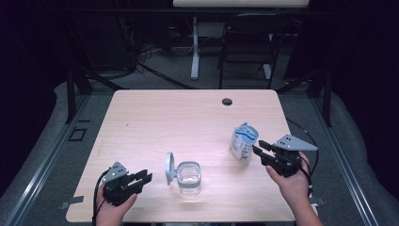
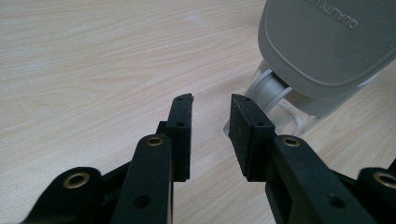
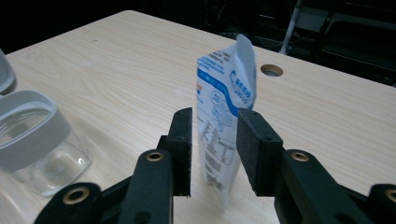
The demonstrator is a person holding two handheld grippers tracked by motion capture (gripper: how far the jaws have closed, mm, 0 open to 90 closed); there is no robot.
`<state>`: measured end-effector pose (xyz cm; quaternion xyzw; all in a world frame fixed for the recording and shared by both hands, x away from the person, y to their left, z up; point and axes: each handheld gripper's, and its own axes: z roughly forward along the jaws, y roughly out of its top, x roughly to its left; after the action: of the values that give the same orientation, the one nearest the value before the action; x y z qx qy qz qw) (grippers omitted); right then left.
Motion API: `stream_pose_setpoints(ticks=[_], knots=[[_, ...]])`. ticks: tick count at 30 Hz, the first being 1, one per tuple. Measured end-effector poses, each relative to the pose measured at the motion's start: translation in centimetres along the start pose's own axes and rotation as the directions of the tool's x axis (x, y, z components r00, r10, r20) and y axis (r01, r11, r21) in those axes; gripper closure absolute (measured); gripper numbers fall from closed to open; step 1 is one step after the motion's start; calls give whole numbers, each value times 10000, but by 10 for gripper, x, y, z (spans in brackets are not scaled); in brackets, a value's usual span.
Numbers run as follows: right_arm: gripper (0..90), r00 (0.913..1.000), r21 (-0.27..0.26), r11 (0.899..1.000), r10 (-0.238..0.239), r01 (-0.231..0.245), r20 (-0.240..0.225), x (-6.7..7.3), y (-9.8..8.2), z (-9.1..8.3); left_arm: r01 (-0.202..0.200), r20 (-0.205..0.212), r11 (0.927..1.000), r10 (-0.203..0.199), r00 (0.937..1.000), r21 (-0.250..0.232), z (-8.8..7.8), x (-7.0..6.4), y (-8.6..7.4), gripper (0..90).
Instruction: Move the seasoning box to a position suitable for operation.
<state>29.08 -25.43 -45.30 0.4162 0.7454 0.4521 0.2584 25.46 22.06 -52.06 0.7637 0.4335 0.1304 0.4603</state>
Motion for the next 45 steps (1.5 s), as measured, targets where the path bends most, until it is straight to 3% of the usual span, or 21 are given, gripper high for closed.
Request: stream_pose_setpoints(ticks=[9,22,28,45], knots=[[646,9997,106,9999,102,-105,241,-9,7,10,-4,-28,10000,4,10000,5,0,0,0,705],[617,9991,361,9986,384,-389,163,-13,10,34,26,-64,10000,-26,10000,53,0,1,0,707],[583,9990,595,9973,418,-426,149,-13,8,49,35,-48,9999,-34,10000,138,-1,1,0,708],[611,9983,878,9944,584,-588,76,-17,-3,62,55,-110,10000,-54,9999,62,-1,1,0,711]])
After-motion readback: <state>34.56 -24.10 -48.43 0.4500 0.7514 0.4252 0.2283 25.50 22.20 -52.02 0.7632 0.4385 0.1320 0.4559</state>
